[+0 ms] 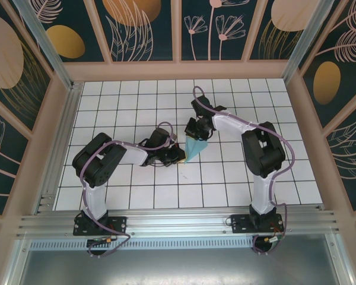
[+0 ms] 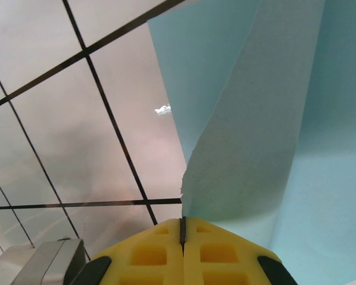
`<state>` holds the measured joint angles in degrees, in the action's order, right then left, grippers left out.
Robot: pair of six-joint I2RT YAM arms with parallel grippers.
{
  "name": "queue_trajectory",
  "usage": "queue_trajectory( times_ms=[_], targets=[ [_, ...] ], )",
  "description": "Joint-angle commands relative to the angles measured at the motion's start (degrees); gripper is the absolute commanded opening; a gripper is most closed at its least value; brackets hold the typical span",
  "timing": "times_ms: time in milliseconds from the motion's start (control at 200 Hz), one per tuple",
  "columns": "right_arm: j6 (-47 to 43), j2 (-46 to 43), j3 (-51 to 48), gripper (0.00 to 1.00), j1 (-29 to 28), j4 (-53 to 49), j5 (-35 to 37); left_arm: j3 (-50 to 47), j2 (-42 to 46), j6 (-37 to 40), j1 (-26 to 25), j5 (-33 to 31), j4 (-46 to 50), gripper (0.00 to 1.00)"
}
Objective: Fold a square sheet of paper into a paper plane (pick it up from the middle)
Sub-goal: Fourth fold the wing at the center of the table.
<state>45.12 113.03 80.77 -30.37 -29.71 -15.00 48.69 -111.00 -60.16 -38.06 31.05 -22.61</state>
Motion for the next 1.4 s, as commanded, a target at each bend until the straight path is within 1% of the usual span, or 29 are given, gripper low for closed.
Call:
queue_trajectory(
  times_ms=[0, 275, 490, 716, 941, 1056, 1171, 1246, 1276, 1366, 1396],
  targets=[
    [0.65, 1.84, 1.73, 0.00, 0.31, 1.09, -0.63, 0.08, -1.11, 1.52, -0.19, -1.66, 4.37, 0.00],
    [1.76, 4.00, 2.92, 0.00, 0.31, 4.07, -2.35, -0.09, -1.67, 1.86, -0.20, -1.58, 4.65, 0.00],
    [2.30, 5.46, 4.33, 0.00, 0.40, 2.94, 0.03, -0.25, -1.68, 1.72, -0.19, -1.50, 4.33, 0.00],
    [2.30, 6.49, 5.02, 0.00, 0.40, 3.29, -0.21, -0.43, -0.90, 1.27, -0.26, -1.49, 3.86, 0.00],
    [2.20, 7.16, 5.34, 0.00, 0.53, 2.57, 0.41, -1.00, 4.07, 0.71, -0.08, -2.81, 2.94, 0.00],
    [2.11, 7.54, 5.45, 0.00, 0.49, 2.51, 0.55, -2.15, 6.64, -0.26, 0.49, -4.67, 2.67, 0.00],
    [2.09, 7.72, 5.40, 0.00, 0.49, 2.64, 0.59, -4.13, 8.46, -1.65, 1.04, -7.28, 0.62, 0.00],
    [2.23, 7.55, 5.19, 0.00, 0.44, 2.91, 0.59, -5.15, 8.99, -2.52, 1.16, -7.72, -2.27, 0.00],
    [2.28, 7.53, 5.03, 0.00, 0.53, 3.12, 0.60, -5.34, 9.11, -2.96, 1.23, -7.85, -3.23, 0.05],
    [2.78, 7.46, 4.66, 0.00, 0.58, 3.76, 0.59, -6.12, 9.14, -4.56, 1.23, -8.19, -7.54, 0.17],
    [2.92, 7.45, 4.66, 0.00, 0.58, 3.87, 0.57, -6.51, 9.14, -5.25, 1.22, -8.23, -9.25, 0.18]
  ],
)
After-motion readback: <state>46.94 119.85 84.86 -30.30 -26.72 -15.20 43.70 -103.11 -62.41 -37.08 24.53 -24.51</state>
